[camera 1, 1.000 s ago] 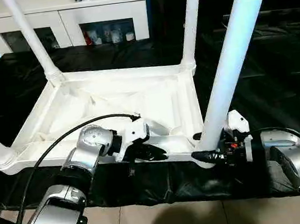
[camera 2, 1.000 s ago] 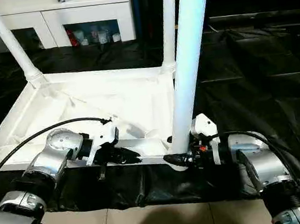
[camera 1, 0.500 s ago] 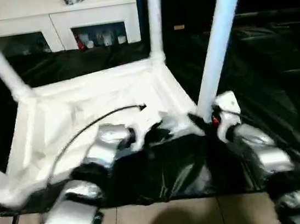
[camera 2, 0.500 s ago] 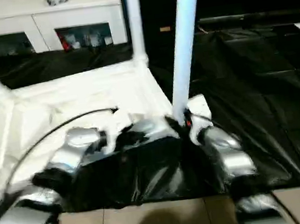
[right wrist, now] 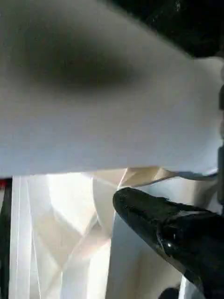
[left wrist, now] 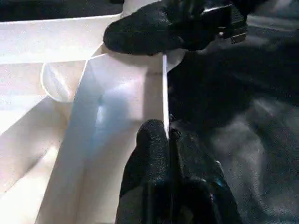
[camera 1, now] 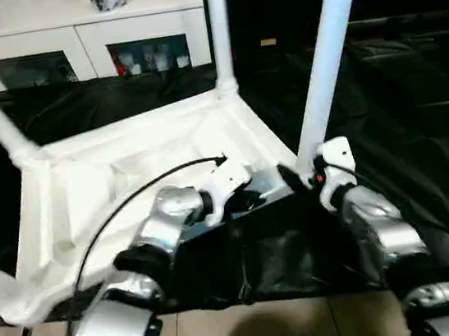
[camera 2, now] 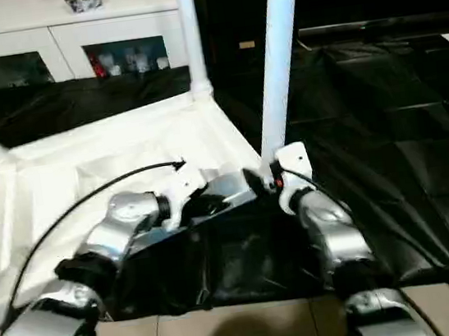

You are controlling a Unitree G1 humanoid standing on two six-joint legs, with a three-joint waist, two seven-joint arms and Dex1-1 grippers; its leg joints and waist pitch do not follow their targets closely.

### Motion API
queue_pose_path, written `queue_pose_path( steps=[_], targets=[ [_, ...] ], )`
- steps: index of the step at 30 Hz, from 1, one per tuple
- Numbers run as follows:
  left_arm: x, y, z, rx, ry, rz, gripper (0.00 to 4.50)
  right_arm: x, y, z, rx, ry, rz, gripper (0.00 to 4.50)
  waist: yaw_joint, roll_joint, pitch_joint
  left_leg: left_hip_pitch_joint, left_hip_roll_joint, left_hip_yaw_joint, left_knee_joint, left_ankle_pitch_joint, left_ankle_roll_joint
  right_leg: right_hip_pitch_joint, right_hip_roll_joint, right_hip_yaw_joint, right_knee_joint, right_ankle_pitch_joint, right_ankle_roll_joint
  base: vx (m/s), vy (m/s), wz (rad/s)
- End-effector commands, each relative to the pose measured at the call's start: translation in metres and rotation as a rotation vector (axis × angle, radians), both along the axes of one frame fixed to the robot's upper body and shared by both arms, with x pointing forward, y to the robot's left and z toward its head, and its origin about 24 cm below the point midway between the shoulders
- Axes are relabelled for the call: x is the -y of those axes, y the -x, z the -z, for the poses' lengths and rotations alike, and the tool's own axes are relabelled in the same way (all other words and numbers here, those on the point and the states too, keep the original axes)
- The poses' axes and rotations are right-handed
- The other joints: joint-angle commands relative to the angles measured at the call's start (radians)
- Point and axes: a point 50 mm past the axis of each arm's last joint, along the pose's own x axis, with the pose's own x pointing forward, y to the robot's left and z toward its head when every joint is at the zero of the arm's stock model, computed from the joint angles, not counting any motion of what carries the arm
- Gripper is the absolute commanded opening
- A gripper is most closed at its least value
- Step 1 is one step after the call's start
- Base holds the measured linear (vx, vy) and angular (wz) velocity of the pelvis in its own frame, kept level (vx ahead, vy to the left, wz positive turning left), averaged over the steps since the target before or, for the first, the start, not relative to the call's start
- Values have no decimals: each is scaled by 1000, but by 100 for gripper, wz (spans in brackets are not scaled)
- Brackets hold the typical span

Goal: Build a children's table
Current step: Rotate leg to tighten

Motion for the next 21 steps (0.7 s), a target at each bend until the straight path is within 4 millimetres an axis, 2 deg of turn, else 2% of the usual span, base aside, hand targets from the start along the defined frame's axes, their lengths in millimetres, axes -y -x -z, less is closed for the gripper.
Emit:
queue_pose_path(
  steps=[1, 2, 3, 5, 6, 8, 11, 12, 15, 21],
  targets=[
    [7, 6, -8, 23, 59, 127, 0, -13, 9, -1, -2, -13, -207, 397, 3, -20, -49, 3, 48, -24, -63, -158, 115, 50, -79, 57, -87, -204, -208, 0, 0, 0],
    [7, 6, -8, 23, 59, 127, 0, -13, 9, -1, -2, -13, -207, 397, 9, -19, -51, 1, 47, -23, -60, -148, 125, 53, -77, 57, -80, -166, -215, 0, 0, 0],
    [-8, 6, -10, 12, 32, 182, 0, -5, 20, -7, 1, -8, -373, 397, 11, -19, -51, -1, 49, -23, -60, -137, 136, 54, -75, 56, -77, -129, -219, 0, 0, 0],
    [-13, 7, -11, 6, 23, 204, 0, -2, 25, -9, -2, -3, -440, 397, 19, -20, -54, -4, 50, -21, -55, -127, 161, 56, -74, 55, -70, -77, -224, 0, 0, 0],
    [-17, 7, -12, 5, 18, 216, 0, 0, 28, -11, -5, 3, -485, 397, 22, -19, -55, -3, 52, -22, -54, -118, 170, 53, -75, 54, -67, -56, -231, 0, 0, 0],
    [-25, 6, -14, -3, 2, 236, 0, 6, 36, -13, -23, 21, -583, 397, 26, -20, -56, -2, 54, -21, -54, -117, 168, 52, -77, 54, -65, -50, -239, 0, 0, 0],
    [-33, 6, -15, -13, -13, 258, 0, 10, 43, -14, -45, 34, -669, 371, 31, -17, -53, 0, 56, -21, -56, -128, 156, 49, -77, 54, -65, -61, -250, 0, 0, 0],
    [-35, 6, -16, -18, -17, 269, 0, 11, 46, -15, -53, 35, -696, 362, 32, -20, -52, 1, 55, -21, -56, -141, 148, 50, -76, 54, -69, -82, -247, 0, 0, 0],
    [-43, 7, -18, -35, -25, 304, 0, 13, 52, -19, -86, 7, -779, 332, 36, -20, -51, 2, 55, -21, -58, -151, 137, 51, -77, 55, -70, -105, -243, 0, 0, 0],
    [-46, 8, -19, -44, -31, 325, 0, 13, 56, -19, -107, -6, -824, 291, 48, -19, -52, 3, 57, -22, -58, -136, 129, 49, -78, 55, -67, -82, -244, 0, 0, 0]
  ],
)
